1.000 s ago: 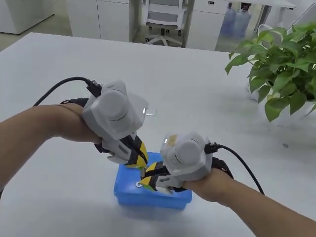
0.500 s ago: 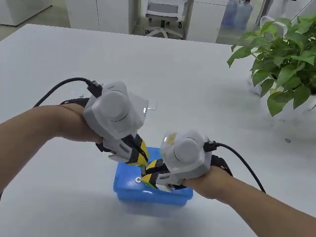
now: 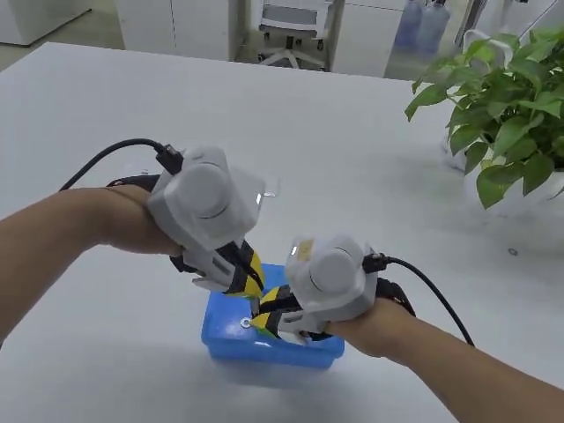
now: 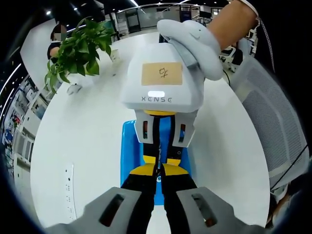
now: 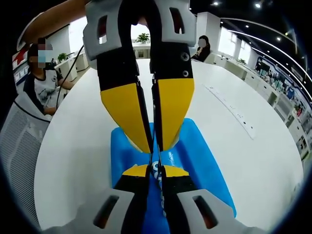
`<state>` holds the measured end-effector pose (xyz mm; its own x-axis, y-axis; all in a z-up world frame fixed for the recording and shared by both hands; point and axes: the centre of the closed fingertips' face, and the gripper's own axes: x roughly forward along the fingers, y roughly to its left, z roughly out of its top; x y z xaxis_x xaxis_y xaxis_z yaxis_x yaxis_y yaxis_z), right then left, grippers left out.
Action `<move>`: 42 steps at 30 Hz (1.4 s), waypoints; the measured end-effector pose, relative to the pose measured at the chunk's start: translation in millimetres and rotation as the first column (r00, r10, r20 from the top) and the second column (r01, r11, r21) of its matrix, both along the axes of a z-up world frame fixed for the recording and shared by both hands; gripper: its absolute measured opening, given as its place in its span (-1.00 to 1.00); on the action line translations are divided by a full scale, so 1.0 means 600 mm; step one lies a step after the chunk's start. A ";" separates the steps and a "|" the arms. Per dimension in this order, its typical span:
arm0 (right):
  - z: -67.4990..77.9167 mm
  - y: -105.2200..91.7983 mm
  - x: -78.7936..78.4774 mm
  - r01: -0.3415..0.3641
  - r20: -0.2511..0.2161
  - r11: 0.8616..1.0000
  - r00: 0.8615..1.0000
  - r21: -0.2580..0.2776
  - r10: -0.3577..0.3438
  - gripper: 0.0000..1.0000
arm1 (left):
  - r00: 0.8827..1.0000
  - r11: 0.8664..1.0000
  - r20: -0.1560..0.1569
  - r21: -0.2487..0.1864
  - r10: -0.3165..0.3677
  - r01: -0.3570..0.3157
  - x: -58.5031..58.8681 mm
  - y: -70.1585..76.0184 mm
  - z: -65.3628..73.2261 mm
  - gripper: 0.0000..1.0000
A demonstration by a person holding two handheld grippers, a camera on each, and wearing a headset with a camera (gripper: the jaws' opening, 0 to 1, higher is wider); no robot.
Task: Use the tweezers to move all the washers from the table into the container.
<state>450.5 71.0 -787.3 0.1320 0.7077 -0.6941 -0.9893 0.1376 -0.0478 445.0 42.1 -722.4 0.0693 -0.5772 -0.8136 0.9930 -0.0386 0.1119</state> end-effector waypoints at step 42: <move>0.133 -0.015 -0.092 0.042 0.052 0.990 0.997 0.132 -0.049 -0.88 | 0.996 0.996 0.036 0.003 -0.085 0.085 -0.096 -0.019 0.127 -0.87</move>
